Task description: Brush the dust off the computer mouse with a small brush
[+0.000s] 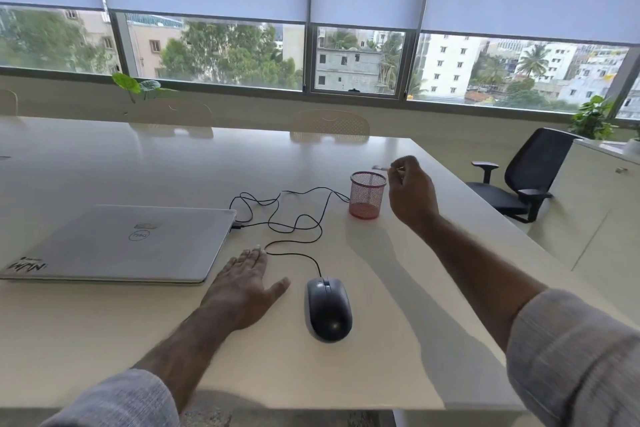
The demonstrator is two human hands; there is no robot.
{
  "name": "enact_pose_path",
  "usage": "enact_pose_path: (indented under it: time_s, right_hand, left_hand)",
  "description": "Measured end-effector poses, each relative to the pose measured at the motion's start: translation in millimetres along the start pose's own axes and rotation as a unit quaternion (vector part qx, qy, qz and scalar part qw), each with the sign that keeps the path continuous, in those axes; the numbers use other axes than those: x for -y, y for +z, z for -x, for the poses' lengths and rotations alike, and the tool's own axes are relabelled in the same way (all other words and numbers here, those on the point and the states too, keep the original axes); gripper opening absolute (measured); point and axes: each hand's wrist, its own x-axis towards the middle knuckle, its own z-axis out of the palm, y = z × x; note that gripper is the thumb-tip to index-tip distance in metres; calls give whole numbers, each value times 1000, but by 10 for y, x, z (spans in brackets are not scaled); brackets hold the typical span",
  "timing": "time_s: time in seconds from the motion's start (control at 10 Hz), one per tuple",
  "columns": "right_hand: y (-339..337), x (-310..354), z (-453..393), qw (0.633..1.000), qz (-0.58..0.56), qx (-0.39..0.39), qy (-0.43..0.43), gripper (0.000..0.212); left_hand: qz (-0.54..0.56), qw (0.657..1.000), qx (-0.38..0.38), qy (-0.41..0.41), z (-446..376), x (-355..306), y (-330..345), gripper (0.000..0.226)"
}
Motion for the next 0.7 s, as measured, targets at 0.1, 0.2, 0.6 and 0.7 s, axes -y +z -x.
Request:
enact_pose_path:
  time_s: [0.1,0.2,0.6,0.7]
  right_hand:
    - [121,-39,-254,999,29,21,16,9]
    - [250,-106,-468,997,44,53,35,8]
    - [559,-431,-737,987,73,103,100,27]
    - [536,-493,-696,989,67,90,100,34]
  left_hand:
    - [0,1000,2,-2,3,0,-2,92]
    - [-3,1000,4,2,10,-8,-13,92]
    - [14,1000,2,1,57,-41,-62,90]
    - [7,1000,1,10,63,-58,-80,90]
